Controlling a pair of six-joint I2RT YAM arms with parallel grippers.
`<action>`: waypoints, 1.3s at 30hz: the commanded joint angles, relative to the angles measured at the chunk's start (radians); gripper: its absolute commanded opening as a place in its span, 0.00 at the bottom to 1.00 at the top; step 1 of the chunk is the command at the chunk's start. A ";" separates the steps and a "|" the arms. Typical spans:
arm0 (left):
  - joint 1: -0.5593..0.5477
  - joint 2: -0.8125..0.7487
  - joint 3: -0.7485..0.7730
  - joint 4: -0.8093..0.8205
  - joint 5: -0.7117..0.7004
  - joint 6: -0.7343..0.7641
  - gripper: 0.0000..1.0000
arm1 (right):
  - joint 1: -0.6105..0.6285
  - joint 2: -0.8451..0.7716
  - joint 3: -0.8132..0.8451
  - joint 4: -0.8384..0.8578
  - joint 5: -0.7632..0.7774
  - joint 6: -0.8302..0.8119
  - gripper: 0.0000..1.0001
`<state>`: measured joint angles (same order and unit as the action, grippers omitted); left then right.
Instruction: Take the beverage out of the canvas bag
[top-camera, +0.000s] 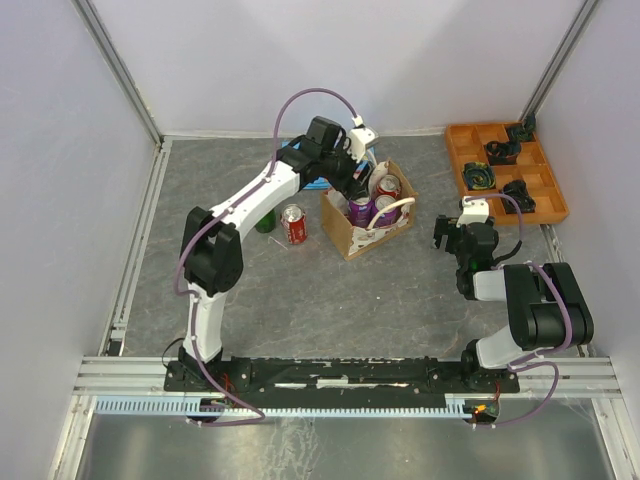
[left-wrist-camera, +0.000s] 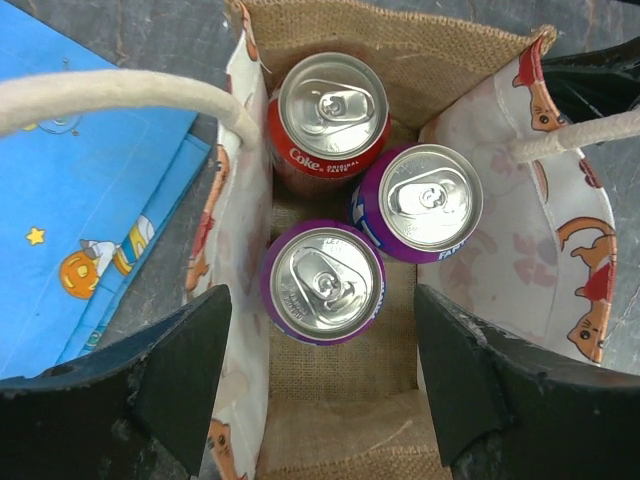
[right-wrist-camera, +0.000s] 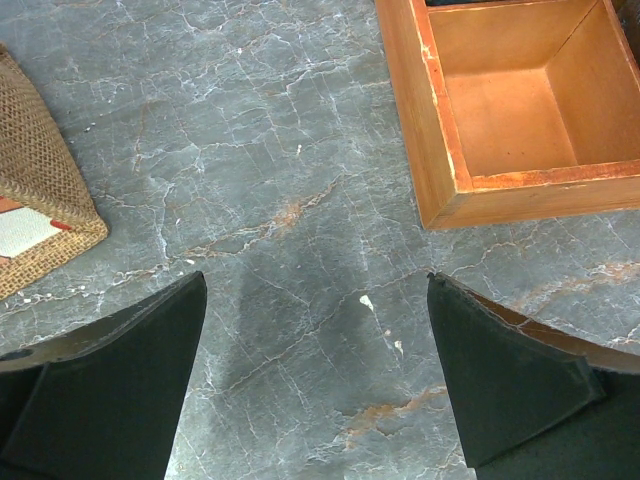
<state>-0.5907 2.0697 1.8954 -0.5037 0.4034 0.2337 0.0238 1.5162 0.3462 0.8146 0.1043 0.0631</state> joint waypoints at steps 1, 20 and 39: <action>-0.014 0.039 0.047 -0.014 0.027 0.027 0.80 | -0.002 -0.003 0.023 0.041 -0.008 -0.005 0.99; -0.024 0.109 0.043 -0.007 -0.053 0.021 0.82 | -0.002 -0.005 0.023 0.041 -0.008 -0.005 0.99; -0.024 0.144 0.007 0.007 -0.139 0.018 0.21 | -0.002 -0.004 0.023 0.041 -0.008 -0.005 0.99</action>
<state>-0.6239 2.2234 1.9045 -0.5182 0.2890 0.2329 0.0238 1.5162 0.3462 0.8146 0.1043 0.0631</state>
